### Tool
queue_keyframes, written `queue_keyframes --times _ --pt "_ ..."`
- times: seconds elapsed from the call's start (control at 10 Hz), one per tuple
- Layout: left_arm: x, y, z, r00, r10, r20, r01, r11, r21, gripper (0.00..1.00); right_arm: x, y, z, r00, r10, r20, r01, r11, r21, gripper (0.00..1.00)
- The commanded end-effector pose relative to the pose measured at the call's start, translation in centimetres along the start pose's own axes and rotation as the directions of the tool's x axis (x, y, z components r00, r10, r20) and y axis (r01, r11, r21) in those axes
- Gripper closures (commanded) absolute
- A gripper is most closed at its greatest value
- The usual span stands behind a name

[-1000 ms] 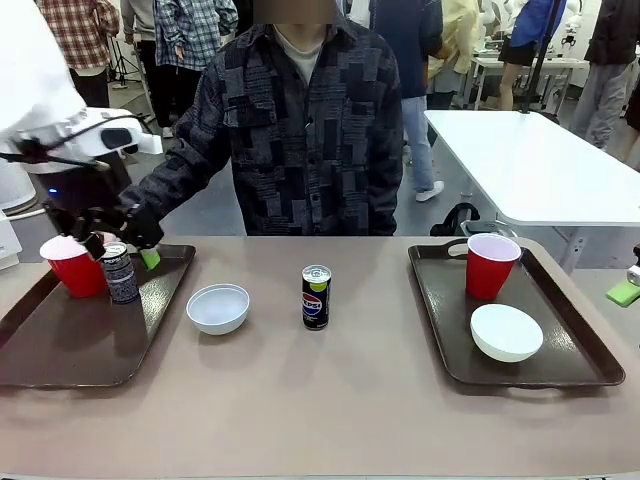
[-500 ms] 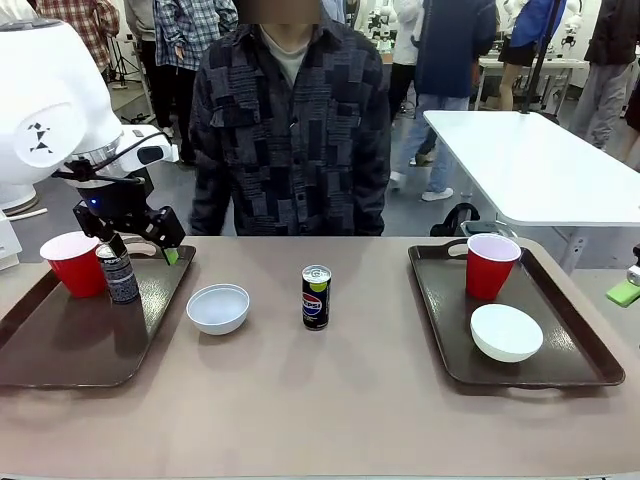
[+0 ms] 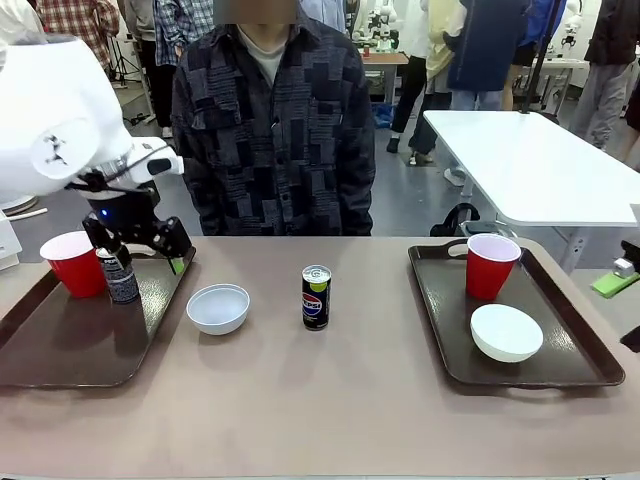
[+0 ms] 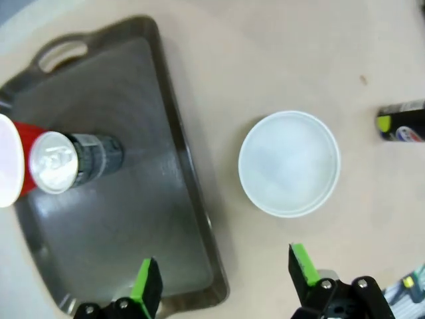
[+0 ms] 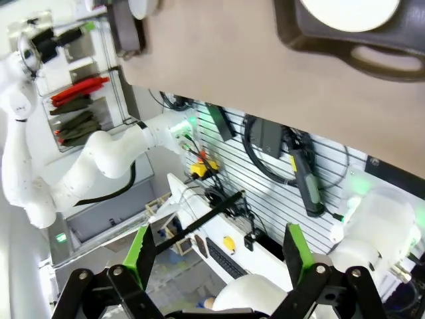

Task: Prepare tableware on both trays.
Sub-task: Pick up a Picnic Bowl from the table and place it on a Handle tray.

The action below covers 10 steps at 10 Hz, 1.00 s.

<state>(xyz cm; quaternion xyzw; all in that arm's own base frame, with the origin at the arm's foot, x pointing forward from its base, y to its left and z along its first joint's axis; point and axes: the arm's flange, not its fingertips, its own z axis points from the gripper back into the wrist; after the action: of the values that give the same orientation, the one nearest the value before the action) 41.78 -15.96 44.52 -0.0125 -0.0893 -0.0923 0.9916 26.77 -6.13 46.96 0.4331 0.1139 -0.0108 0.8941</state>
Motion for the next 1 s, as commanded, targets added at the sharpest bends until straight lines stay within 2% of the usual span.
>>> queue_keyframes --times 0.0,0.2,0.4,0.7,0.9 --pt "1.1 -0.4 -4.0 0.995 0.095 -0.027 -0.095 0.995 -0.005 0.0 1.5 -0.7 -1.5 0.999 0.036 0.033 -0.038 0.997 0.067 0.0" --pt "1.2 -0.2 -7.3 0.99 0.133 -0.054 -0.136 0.989 -0.053 0.0 2.3 -1.3 -2.3 0.998 0.023 0.057 -0.026 0.998 0.057 0.0" --pt "1.7 -0.7 -8.7 0.99 0.136 -0.035 -0.139 0.985 -0.106 0.0 3.6 -2.5 -2.7 0.993 0.026 0.113 -0.036 0.995 0.095 0.0" --pt "2.0 -1.4 -9.5 0.991 0.126 -0.036 -0.129 0.988 -0.081 0.0 4.0 -3.0 -3.0 0.984 0.054 0.17 -0.077 0.989 0.129 0.0" --pt "2.2 -1.7 -9.7 0.992 0.124 -0.021 -0.125 0.989 -0.077 0.0 4.0 -3.0 -3.2 0.983 0.037 0.177 -0.059 0.991 0.121 0.0"
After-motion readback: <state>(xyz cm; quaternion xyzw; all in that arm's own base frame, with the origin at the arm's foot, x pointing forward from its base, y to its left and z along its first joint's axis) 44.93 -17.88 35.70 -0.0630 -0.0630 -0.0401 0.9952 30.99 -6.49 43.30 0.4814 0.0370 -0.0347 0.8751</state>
